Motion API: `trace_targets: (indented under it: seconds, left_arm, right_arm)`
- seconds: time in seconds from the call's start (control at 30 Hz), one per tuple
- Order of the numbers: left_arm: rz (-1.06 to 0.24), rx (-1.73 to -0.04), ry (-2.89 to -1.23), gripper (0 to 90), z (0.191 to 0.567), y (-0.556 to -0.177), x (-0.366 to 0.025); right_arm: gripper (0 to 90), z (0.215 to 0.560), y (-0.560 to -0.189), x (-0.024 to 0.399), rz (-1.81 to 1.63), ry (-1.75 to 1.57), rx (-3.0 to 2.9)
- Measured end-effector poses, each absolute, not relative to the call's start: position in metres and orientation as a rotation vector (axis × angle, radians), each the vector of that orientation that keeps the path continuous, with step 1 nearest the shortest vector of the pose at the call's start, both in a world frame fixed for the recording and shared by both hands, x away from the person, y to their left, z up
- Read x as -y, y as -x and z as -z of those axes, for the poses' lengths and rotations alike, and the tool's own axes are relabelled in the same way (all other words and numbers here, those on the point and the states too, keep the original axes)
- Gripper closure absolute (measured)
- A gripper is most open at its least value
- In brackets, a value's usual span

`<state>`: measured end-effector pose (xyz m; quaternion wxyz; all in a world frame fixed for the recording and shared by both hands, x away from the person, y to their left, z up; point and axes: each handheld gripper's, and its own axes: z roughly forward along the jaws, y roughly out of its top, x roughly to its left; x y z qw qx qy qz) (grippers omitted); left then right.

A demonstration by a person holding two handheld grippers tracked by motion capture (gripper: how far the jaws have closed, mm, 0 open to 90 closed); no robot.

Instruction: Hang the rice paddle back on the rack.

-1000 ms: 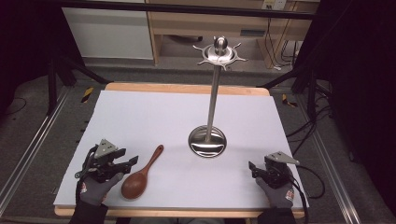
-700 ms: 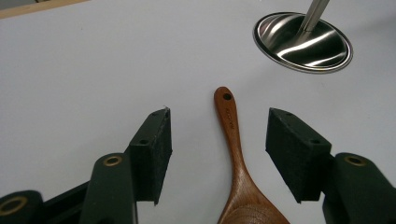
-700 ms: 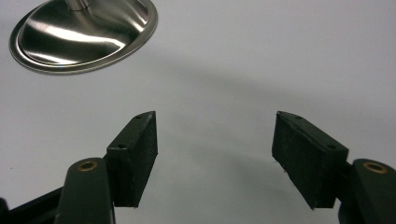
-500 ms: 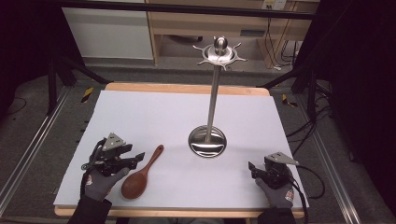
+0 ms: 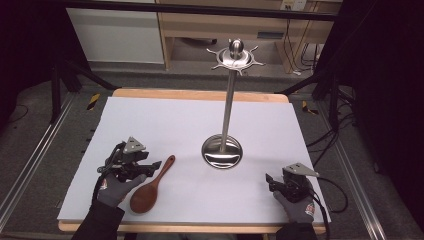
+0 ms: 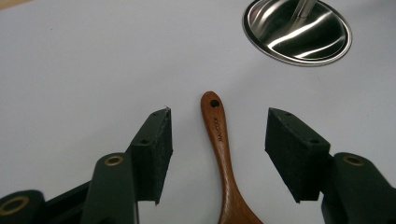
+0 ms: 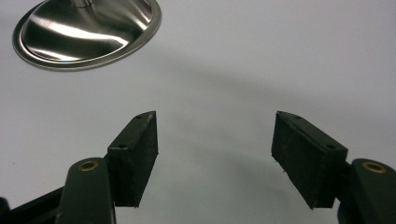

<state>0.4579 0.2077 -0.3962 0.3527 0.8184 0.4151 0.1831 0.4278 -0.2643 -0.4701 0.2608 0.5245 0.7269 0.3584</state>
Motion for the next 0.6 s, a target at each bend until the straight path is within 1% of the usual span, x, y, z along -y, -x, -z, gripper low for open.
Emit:
trace_targets:
  seconds: [0.6]
  left_arm:
    - [-0.460,-1.070,-2.226,40.6,0.3954,-0.4652,-0.2002]
  right_arm:
    - [32.4,0.4700,-0.4285,0.2627,-0.962,-1.422,-1.973]
